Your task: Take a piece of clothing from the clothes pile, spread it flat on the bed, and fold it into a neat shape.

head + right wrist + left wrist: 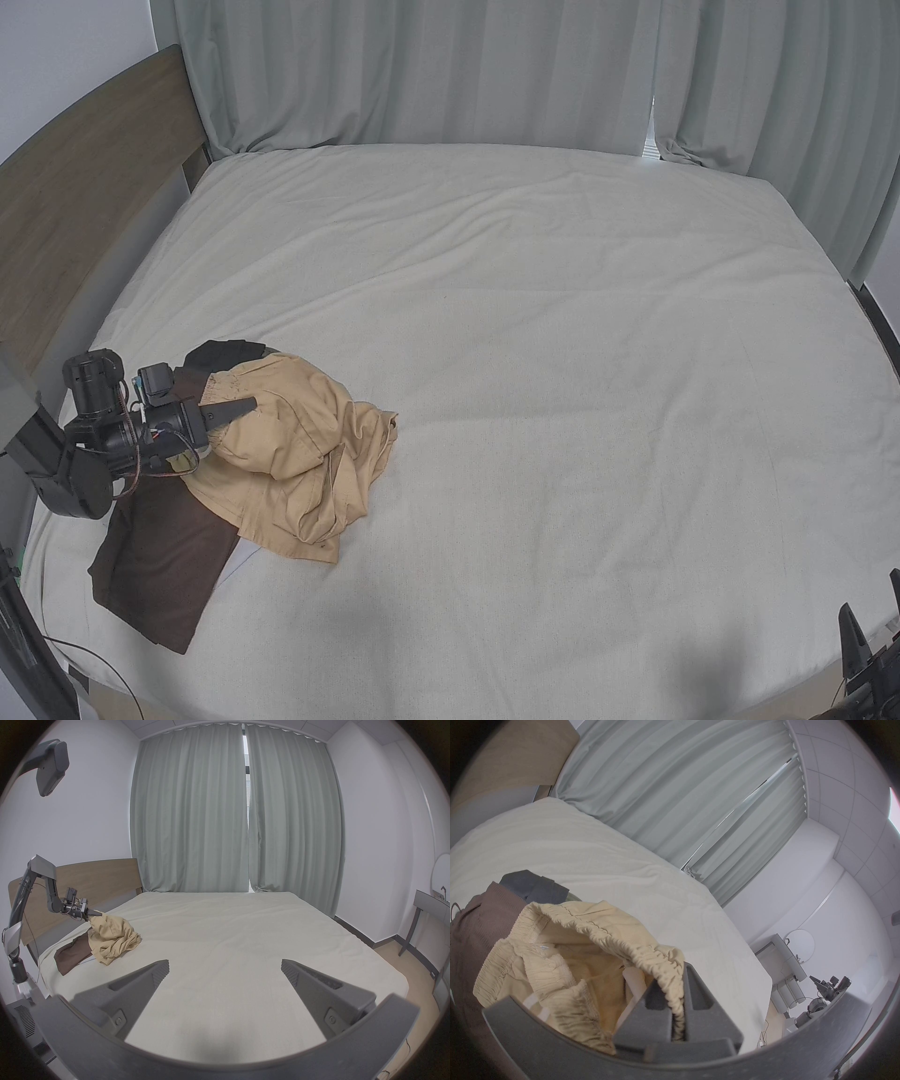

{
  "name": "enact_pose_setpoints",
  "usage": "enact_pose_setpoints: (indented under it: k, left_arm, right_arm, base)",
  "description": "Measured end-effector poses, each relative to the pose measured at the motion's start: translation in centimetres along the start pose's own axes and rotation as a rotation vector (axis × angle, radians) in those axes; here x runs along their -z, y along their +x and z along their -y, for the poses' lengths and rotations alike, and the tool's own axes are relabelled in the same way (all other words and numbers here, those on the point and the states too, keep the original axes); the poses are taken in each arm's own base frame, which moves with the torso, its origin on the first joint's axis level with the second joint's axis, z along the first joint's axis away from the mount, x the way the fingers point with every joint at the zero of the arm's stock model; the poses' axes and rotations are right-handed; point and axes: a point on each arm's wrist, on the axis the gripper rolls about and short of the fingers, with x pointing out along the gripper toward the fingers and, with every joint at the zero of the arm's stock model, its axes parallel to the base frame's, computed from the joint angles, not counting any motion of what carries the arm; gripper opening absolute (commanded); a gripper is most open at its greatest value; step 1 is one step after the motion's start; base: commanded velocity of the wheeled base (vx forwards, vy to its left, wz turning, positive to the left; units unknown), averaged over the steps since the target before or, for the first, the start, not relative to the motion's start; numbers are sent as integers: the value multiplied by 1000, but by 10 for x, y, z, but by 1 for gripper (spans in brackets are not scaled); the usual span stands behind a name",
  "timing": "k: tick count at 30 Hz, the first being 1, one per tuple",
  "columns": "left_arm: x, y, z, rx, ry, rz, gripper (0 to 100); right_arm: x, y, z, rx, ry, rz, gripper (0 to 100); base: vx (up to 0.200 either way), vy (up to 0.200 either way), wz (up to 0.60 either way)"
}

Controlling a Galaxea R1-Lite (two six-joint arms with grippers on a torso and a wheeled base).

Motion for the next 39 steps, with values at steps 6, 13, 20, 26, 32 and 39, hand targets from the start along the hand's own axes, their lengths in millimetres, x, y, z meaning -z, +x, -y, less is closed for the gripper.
enact_pose_setpoints:
  k: [6, 13, 20, 26, 32, 39]
  left_arm:
    - [0, -13, 22, 36, 31, 72, 0]
    - [-2, -21, 43, 82, 77, 147, 0]
    - [2, -19, 51, 103, 76, 140, 0]
    - [0, -19, 54, 116, 101, 158, 0]
    - [4, -18, 59, 127, 91, 151, 0]
    - [2, -18, 70, 140, -1, 162, 0]
  right_arm:
    - [0, 0, 0, 1, 0, 0, 100]
    - [0, 0, 0, 0, 0, 0, 100]
    - [0, 0, 0, 1, 1, 0, 100]
    - [0, 0, 0, 1, 1, 0, 100]
    - [0, 0, 0, 1, 1, 0, 100]
    - [0, 0, 0, 1, 1, 0, 100]
  base:
    - [0, 0, 0]
    - [0, 0, 0]
    - [0, 0, 0]
    - [0, 0, 0]
    - [0, 0, 0]
    - [0, 0, 0]
